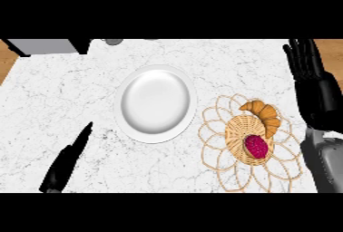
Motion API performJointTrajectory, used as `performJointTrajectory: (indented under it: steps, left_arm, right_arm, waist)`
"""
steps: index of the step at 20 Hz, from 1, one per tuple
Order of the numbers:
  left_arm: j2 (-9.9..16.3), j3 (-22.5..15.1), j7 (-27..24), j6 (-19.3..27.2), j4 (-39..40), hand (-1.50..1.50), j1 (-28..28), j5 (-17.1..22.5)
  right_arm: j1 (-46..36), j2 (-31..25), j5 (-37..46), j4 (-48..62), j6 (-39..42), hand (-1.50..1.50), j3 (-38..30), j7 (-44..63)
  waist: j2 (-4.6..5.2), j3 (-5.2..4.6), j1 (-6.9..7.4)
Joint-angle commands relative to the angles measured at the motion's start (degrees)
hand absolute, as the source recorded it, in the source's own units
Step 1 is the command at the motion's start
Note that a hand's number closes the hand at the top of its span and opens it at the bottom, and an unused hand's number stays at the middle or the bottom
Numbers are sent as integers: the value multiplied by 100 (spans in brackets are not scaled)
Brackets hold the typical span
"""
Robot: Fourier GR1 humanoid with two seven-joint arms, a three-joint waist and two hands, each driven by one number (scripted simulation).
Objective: Pick the cupcake from the placemat and place it in the plate
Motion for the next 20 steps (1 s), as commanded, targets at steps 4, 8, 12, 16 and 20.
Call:
performJointTrajectory:
  steps: [4,8,12,16,20]
  left_arm:
    - [-484,464,372,31,45,0,-124,641]
    - [-931,371,428,91,-390,0,52,988]
    - [-1033,434,768,63,-429,0,-103,1150]
    - [-1122,437,777,172,-438,0,-69,880]
    - [-1476,427,755,310,-47,0,-411,767]
  right_arm:
    - [20,-945,-1064,606,1391,150,-1005,-177]
    - [310,-2050,750,1256,514,150,-1189,-71]
    - [763,-1140,-89,2051,463,-150,-1887,-1646]
    - [1229,-1092,-318,1915,1150,-150,-2017,-2326]
    - [1371,-1686,-195,1590,1732,-150,-1973,-1800]
  waist:
    - [65,-62,274]
    - [121,-71,325]
    - [75,-51,296]
    - [44,-64,274]
    - [45,-67,255]
